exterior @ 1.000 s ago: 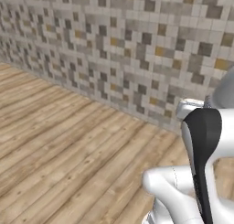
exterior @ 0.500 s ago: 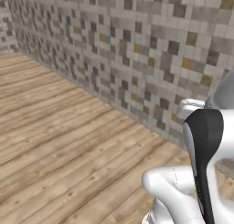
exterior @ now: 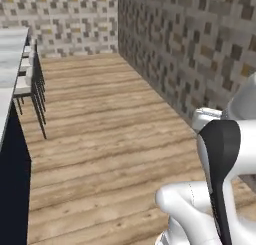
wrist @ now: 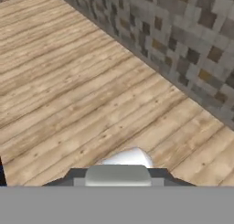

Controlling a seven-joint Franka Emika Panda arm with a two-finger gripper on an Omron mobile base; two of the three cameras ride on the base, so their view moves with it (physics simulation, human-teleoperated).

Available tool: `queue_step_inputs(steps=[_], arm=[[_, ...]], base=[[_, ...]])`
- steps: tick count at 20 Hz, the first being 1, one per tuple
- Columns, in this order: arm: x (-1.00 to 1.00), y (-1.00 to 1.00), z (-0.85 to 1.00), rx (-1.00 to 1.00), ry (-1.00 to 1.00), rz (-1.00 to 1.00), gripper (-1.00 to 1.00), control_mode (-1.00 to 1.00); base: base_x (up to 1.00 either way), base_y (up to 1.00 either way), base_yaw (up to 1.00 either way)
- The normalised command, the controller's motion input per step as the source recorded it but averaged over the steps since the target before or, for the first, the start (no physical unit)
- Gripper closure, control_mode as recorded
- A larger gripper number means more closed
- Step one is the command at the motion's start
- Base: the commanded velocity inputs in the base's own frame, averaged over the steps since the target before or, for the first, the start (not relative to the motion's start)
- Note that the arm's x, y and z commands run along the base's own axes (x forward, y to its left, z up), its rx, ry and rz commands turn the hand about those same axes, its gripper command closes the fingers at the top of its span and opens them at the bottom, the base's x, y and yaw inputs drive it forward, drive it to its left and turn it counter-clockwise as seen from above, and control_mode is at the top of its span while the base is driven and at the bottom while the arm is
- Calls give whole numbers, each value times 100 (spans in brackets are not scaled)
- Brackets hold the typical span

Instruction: Pick up the marshmallow and place it in the cup of hot chocolate on the dining counter.

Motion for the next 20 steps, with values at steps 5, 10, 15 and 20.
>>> queue_step_inputs(steps=[5, 10, 15, 20], arm=[[0, 0, 0, 0, 0, 0, 100, 100], [0, 0, 0, 0, 0, 0, 100, 100], [0, 0, 0, 0, 0, 0, 100, 100], [0, 0, 0, 0, 0, 0, 100, 100]], base=[[71, -3, 92], [58, 0, 95], [69, -15, 86], [83, -97, 18]])
